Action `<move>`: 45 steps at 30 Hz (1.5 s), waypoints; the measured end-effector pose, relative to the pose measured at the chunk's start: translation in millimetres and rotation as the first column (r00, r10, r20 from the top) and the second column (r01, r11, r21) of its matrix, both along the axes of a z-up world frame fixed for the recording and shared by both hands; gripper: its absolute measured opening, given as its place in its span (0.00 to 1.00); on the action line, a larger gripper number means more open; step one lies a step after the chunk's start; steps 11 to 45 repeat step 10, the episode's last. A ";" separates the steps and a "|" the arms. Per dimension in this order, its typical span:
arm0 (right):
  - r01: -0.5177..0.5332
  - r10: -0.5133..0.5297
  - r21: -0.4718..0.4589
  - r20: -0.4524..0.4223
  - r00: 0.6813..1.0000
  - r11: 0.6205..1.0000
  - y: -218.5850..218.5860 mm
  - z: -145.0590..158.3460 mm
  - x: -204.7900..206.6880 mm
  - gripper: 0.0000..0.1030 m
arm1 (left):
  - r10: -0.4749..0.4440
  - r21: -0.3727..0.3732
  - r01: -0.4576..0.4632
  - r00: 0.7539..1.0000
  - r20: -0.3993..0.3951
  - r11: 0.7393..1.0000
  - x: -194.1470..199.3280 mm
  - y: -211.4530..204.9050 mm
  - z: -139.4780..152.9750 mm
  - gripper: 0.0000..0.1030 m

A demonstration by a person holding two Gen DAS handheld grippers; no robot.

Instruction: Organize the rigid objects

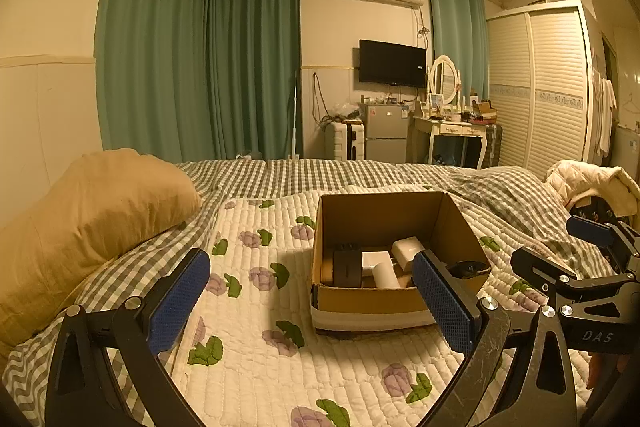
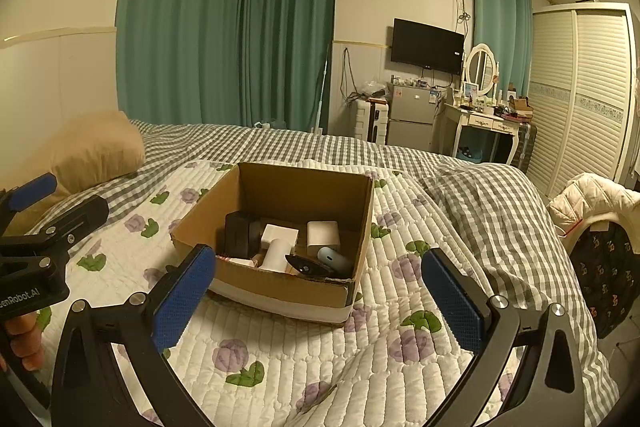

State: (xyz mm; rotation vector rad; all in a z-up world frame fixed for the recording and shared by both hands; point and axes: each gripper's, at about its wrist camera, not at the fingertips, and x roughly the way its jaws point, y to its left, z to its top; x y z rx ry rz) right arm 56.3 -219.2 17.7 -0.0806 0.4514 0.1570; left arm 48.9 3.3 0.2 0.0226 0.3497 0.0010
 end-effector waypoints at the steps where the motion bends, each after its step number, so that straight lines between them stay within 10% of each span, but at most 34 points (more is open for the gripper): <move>1: -0.001 0.001 0.001 -0.001 1.000 1.000 -0.1 -0.1 0.0 1.00 | -0.003 -0.001 0.003 1.000 -0.001 1.000 -0.3 0.2 -0.7 1.00; 45: 0.009 -0.009 0.007 -0.011 1.000 1.000 -0.9 -0.8 1.9 1.00 | -0.009 0.007 0.009 1.000 -0.001 1.000 -2.4 -2.1 -3.2 1.00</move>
